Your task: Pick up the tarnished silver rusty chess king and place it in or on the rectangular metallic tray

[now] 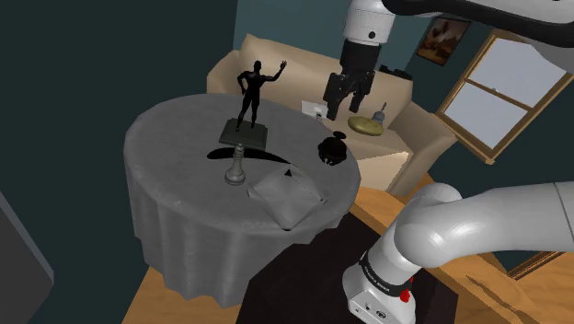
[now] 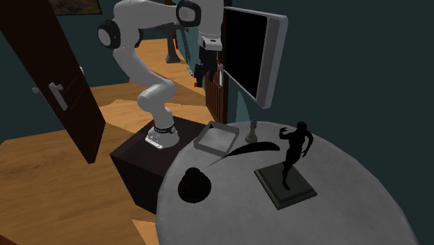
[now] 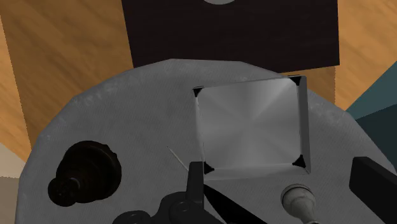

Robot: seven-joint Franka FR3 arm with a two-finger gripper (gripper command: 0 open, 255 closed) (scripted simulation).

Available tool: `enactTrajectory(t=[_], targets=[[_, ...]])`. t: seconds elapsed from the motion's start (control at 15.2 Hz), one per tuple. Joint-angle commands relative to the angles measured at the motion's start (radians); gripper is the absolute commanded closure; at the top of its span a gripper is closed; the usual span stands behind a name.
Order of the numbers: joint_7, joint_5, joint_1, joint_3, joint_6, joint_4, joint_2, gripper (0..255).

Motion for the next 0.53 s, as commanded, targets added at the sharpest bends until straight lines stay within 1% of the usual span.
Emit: enactTrajectory(t=[0.0, 0.46], targets=[[0.0, 0.0, 0.0, 0.0, 0.0, 0.0, 0.0, 0], [0.017, 0.033, 0.012, 0.025, 0.182, 0.014, 0.215, 0]])
